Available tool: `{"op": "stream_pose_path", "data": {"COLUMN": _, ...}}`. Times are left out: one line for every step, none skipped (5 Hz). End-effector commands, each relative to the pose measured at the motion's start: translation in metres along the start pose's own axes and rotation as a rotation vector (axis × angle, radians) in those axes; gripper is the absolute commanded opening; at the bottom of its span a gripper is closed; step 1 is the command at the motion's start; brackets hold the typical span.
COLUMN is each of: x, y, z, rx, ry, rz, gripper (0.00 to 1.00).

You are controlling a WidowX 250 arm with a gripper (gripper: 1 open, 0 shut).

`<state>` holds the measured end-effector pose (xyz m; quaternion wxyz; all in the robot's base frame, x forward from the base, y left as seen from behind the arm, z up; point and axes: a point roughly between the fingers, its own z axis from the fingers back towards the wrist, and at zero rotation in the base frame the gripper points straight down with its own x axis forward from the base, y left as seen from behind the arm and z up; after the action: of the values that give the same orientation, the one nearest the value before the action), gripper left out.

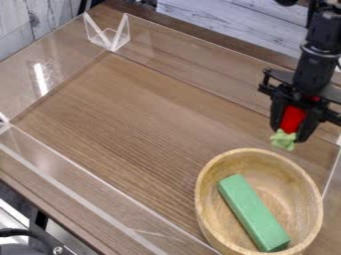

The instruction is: Move the red object to the left side of the table

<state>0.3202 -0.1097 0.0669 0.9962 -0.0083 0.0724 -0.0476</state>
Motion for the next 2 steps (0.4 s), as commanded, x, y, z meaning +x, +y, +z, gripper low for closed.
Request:
{"op": "stream_pose_path", "data": {"x": 0.0087, "y": -0.0006, "z": 0.0223, "rx": -0.022, "ry": -0.072, "rz": 0.014, "gripper": 0.0}}
{"op": "stream_pose_path", "data": {"x": 0.0118, "y": 0.0016, "z": 0.0162, "rx": -0.027, "ry": -0.059, "rz": 0.028, "gripper": 0.0}}
